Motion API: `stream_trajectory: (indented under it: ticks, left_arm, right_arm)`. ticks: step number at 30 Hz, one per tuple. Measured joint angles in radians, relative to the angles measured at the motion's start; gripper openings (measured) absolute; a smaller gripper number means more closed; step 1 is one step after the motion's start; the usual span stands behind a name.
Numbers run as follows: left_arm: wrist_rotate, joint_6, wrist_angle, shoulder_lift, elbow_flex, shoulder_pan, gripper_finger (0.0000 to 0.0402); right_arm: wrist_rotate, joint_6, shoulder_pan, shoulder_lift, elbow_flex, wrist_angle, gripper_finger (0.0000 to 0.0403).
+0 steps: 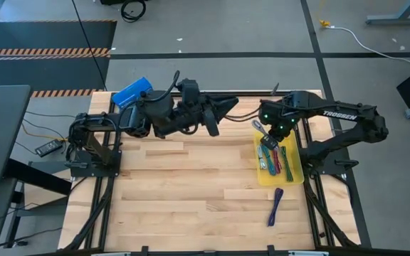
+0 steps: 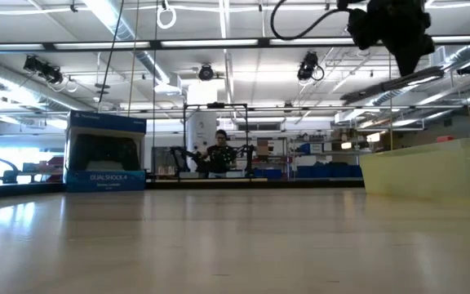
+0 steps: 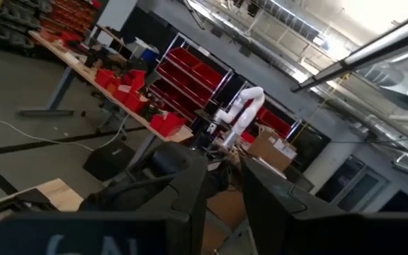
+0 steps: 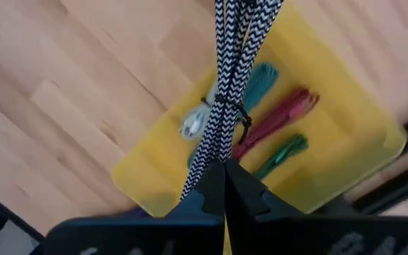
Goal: Pick and place USB-C Cables
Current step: Put the gray USB cable into the yellow container
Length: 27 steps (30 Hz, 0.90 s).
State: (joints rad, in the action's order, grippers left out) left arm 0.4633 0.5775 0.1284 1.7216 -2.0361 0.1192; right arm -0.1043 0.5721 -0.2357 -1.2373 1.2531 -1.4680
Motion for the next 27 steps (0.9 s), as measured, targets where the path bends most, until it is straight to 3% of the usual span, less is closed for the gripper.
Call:
stream_trajectory:
  ticks: [7,13,19,27]
  left_arm:
    - [-0.007,-0.044,0.0,0.0,0.0,-0.003,0.0094]
    - [-0.192,-0.065,0.052,0.0,0.0,-0.005,0.0094]
    - [-0.305,-0.099,0.071,0.0,0.002,-0.005,0.0094]
    - [-0.312,-0.088,0.096,0.0,0.002,-0.005,0.0094]
  right_arm:
    - [-0.02,0.255,0.074,0.081,-0.102,0.092,0.0]
    - [-0.01,0.37,0.091,0.091,-0.15,0.139,0.0]
    - [-0.026,0.457,0.093,0.067,-0.181,0.19,0.0]
    - [-0.012,0.558,0.115,0.064,-0.197,0.218,0.0]
